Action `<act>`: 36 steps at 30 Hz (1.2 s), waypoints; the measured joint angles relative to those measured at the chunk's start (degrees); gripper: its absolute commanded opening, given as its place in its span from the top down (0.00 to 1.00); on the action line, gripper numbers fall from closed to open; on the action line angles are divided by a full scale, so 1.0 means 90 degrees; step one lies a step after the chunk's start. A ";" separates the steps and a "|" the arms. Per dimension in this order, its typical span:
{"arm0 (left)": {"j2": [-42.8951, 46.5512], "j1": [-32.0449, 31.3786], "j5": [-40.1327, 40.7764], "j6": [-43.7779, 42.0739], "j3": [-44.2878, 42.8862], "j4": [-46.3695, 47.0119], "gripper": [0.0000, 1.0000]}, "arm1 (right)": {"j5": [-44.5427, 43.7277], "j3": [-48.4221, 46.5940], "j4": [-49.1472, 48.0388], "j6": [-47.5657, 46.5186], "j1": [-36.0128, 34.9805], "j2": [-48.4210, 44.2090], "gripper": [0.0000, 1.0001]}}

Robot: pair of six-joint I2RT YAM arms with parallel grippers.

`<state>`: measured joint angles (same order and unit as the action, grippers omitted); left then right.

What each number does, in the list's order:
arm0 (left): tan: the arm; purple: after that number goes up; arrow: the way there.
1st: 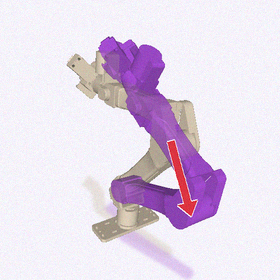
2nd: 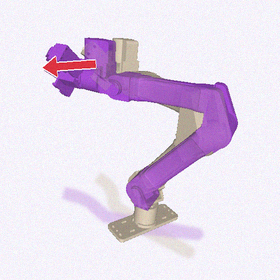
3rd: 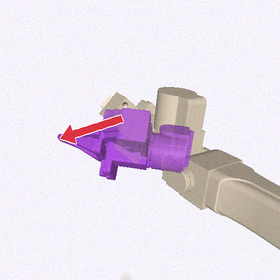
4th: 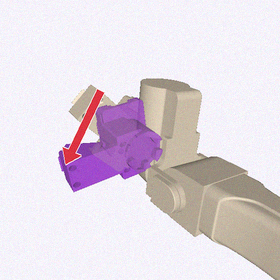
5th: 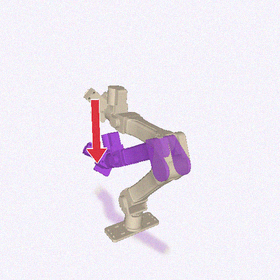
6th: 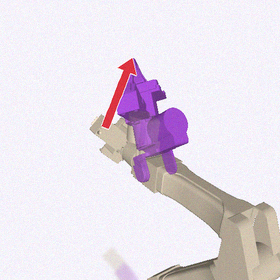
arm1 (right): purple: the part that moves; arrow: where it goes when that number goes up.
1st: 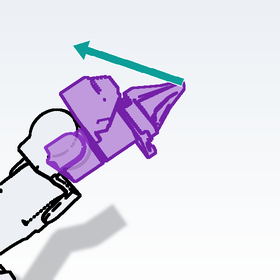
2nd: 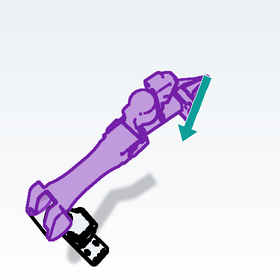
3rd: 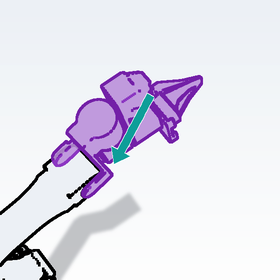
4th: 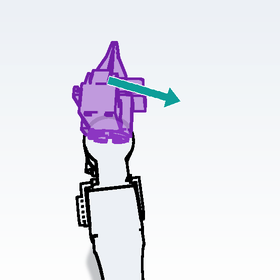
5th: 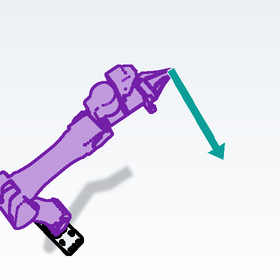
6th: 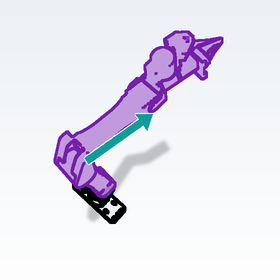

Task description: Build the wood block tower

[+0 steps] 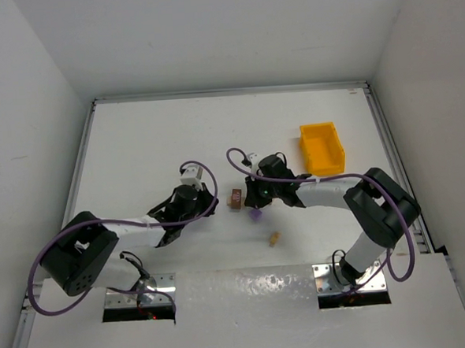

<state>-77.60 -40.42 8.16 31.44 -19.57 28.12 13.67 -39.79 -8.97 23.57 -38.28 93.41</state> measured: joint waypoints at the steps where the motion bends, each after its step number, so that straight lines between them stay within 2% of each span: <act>1: -0.0066 -0.0017 0.0010 -0.0007 -0.0027 0.0017 1.00 | 0.0017 0.0015 0.0000 0.0000 0.0000 0.0019 1.00; 18: -0.0993 -0.0211 0.0114 -0.0107 -0.0403 0.0141 1.00 | 0.0299 0.0051 -0.0296 0.0109 0.0000 0.0508 1.00; 36: -0.1362 -0.0223 -0.0034 -0.0109 -0.0500 0.0384 1.00 | 0.0119 0.0051 -0.0425 0.0240 0.0036 0.0590 1.00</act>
<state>-89.86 -42.44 7.86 30.46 -24.08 31.57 14.74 -39.33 -12.80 25.74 -37.95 98.72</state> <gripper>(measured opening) 0.003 0.001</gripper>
